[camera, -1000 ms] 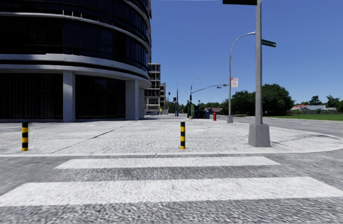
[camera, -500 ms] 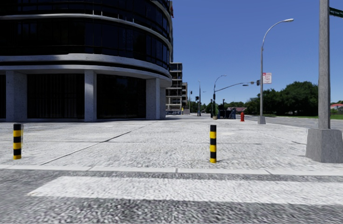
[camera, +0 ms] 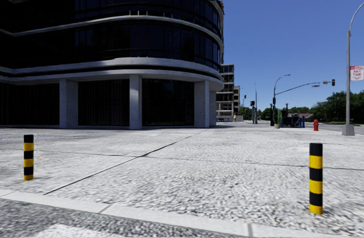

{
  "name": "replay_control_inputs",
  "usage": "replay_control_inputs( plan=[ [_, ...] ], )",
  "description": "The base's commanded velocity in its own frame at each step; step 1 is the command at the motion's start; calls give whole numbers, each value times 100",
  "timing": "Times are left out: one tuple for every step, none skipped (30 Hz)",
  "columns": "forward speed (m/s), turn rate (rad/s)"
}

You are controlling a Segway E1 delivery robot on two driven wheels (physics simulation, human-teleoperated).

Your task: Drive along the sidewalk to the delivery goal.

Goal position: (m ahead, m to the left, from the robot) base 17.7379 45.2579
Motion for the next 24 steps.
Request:
replay_control_inputs(
  plan=[
    [200,46],
    [200,45],
    [200,45],
    [200,45],
    [200,44],
    [200,37],
    [200,33],
    [200,33],
    [200,32],
    [200,32],
    [200,32],
    [200,32],
    [200,32],
    [200,35],
    [200,37],
    [200,37],
    [200,37],
    [200,37],
    [200,42],
    [200,49],
    [200,49],
    [200,50],
    [200,51],
    [200,51]
  ],
)
